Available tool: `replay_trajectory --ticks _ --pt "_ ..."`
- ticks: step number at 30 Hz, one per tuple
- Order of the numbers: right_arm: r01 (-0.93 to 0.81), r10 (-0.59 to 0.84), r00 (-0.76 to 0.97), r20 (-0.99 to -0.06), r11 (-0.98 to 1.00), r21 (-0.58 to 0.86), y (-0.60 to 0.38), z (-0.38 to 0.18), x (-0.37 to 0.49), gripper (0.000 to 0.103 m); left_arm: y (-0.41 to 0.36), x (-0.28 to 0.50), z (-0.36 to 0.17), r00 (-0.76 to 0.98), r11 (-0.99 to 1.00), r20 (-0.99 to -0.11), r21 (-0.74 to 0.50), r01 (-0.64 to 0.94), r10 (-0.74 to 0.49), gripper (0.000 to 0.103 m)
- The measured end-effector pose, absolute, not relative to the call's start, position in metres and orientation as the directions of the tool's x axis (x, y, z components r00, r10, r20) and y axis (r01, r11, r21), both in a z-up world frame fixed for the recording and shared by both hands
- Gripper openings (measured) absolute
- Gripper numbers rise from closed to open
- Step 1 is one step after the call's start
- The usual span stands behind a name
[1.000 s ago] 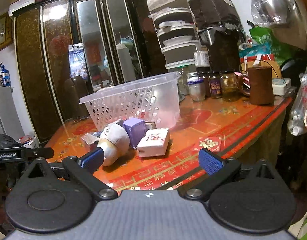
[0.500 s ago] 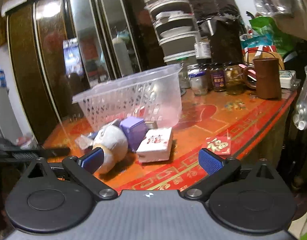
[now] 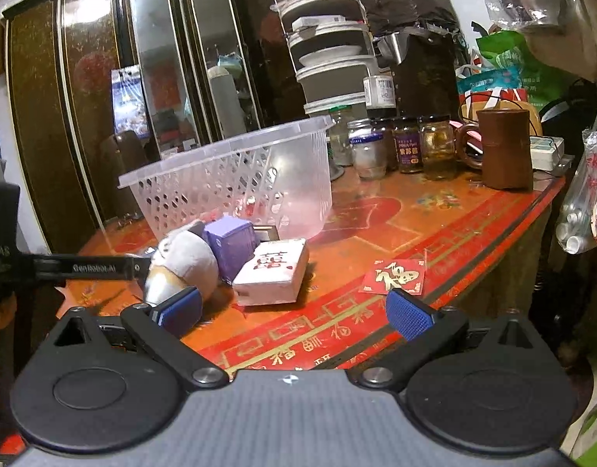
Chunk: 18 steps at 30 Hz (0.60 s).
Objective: Organize objects
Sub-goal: 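Grasp the plastic-wrapped purple box with the left gripper while the right grasps the white red-printed box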
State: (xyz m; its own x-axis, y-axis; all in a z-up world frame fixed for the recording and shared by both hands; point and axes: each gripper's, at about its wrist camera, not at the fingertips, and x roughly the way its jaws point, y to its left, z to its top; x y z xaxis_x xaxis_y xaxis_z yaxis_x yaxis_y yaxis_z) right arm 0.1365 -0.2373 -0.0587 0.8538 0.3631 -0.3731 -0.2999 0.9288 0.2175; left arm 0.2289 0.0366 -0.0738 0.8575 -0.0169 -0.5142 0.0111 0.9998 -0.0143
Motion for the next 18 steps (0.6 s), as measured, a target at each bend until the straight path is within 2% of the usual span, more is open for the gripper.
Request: replay_trajectory --ticks 2,4,11,15,18 --pt "-0.309 0.372 0.848 -0.377 0.926 0.217 -0.235 -0.061 0.141 0.103 0.037 0.231 -0.075 0.851 1.000 -0.525 -0.022 0.016 -0.025 0.082" --pt "-0.317 0.379 0.843 -0.382 0.923 0.217 -0.230 -0.063 0.146 0.103 0.039 0.231 -0.076 0.847 0.999 -0.530 -0.036 0.018 -0.035 0.069" --pt "-0.319 0.357 0.849 -0.390 0.934 0.163 -0.212 -0.060 0.162 0.102 0.049 0.219 -0.074 0.865 0.998 -0.501 -0.065 -0.004 -0.029 0.069" --pt "-0.299 0.322 0.845 -0.426 0.946 0.122 -0.202 -0.062 0.177 0.088 0.051 0.220 -0.074 0.864 0.997 -0.503 -0.073 0.000 -0.037 0.069" --pt "-0.325 0.335 0.831 -0.443 0.940 0.101 -0.193 -0.063 0.184 0.088 0.056 0.222 -0.075 0.859 0.995 -0.510 -0.095 -0.009 -0.041 0.069"
